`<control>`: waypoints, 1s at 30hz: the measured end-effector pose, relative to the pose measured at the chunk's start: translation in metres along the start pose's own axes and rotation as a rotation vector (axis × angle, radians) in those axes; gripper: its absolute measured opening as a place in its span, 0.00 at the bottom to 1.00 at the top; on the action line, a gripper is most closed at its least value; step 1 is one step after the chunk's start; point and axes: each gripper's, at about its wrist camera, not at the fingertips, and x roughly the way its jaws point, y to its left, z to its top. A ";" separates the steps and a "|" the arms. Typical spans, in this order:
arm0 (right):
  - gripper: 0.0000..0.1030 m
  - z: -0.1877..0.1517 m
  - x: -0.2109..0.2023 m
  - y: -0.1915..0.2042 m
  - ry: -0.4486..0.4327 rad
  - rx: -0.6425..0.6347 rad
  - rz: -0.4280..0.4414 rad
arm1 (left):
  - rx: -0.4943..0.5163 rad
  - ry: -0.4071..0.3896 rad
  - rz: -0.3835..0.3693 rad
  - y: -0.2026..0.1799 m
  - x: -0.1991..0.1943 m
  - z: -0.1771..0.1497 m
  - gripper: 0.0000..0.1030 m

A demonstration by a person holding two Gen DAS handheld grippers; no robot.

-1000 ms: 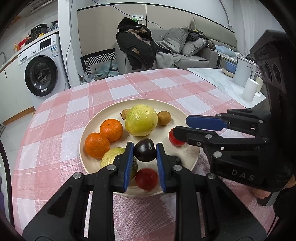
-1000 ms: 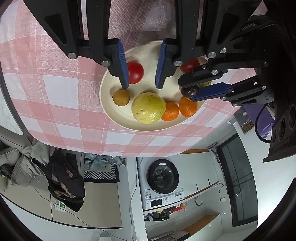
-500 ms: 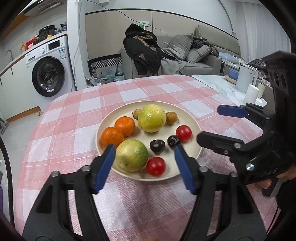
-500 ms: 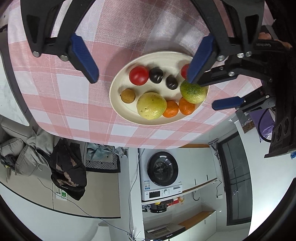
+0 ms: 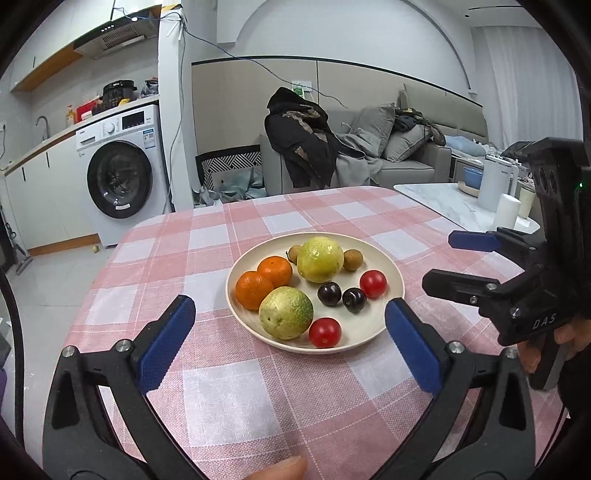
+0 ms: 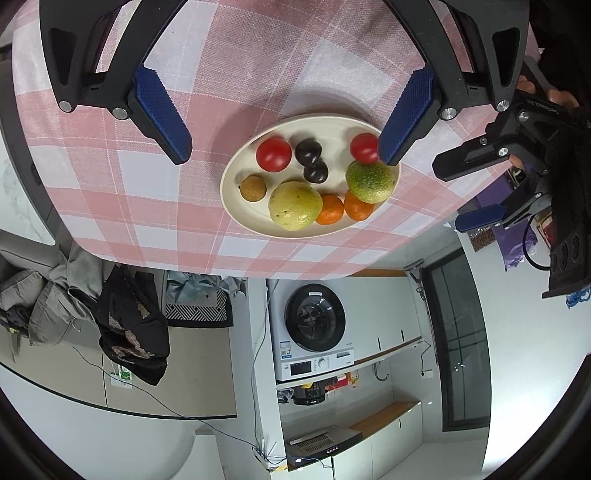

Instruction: Organize fruits

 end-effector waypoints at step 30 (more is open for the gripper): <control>1.00 -0.005 -0.023 0.009 -0.100 -0.035 0.053 | -0.054 -0.061 -0.009 0.008 -0.010 -0.007 1.00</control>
